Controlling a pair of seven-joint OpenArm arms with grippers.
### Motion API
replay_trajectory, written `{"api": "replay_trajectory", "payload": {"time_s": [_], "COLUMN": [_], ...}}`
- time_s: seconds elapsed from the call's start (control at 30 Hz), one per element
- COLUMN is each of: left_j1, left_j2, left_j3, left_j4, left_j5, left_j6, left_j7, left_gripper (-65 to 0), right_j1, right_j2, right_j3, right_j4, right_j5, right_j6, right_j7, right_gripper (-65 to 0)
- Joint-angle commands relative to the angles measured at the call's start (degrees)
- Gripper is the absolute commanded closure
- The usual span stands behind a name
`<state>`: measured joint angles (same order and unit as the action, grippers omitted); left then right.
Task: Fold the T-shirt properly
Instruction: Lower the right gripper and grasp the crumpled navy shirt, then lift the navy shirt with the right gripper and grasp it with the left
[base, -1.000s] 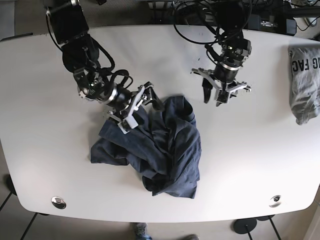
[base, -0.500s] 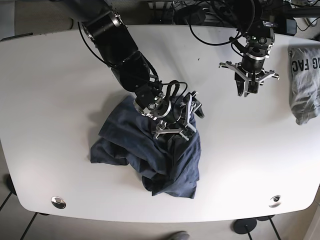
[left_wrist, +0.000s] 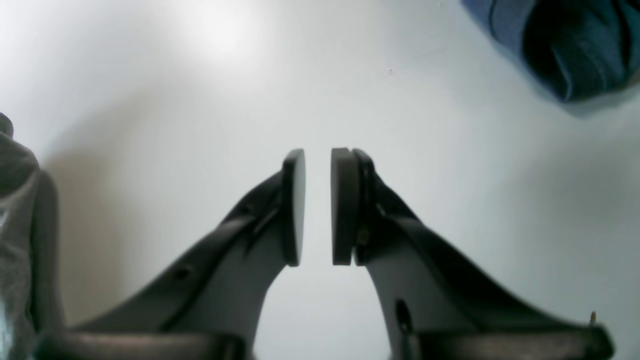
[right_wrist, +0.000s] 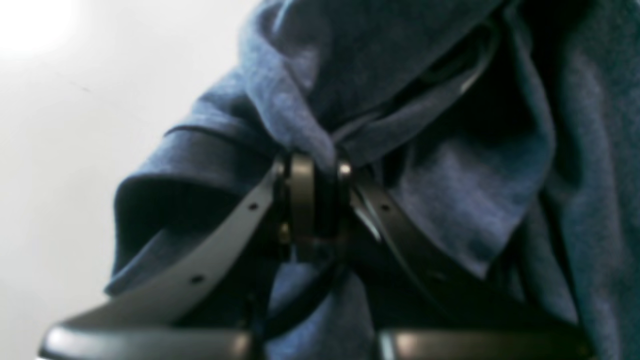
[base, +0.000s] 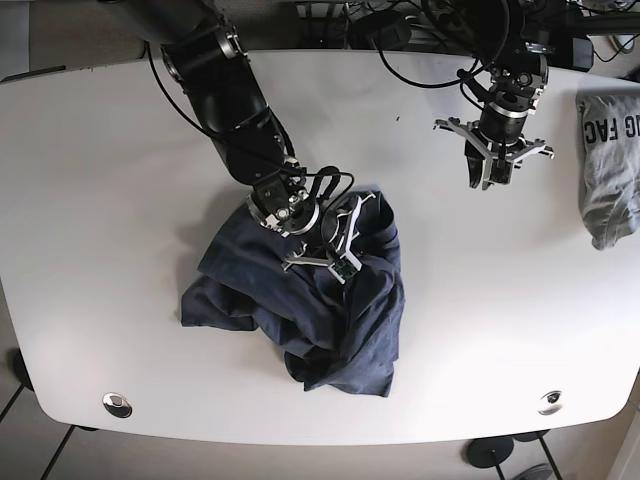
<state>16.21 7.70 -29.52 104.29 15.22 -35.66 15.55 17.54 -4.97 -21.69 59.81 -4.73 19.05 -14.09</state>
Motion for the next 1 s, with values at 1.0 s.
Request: {"api": "replay_trajectory", "payload": {"time_s": [1.0], "left_j1": [2.3], "left_j2": [1.3], "left_j3": [16.1], "left_j4": [-0.9], "left_j5": [-6.5], "left_j6": [-4.3], "left_j7": [6.7], "left_gripper": [-7.8], "right_j1": [52.4], "right_j2": [-4.0], "right_j3": [12.7], "right_j4": [15.0], "right_j5": [12.1], "right_j6": [0.07], "right_j7": [-20.2], "right_gripper": [-2.1]}}
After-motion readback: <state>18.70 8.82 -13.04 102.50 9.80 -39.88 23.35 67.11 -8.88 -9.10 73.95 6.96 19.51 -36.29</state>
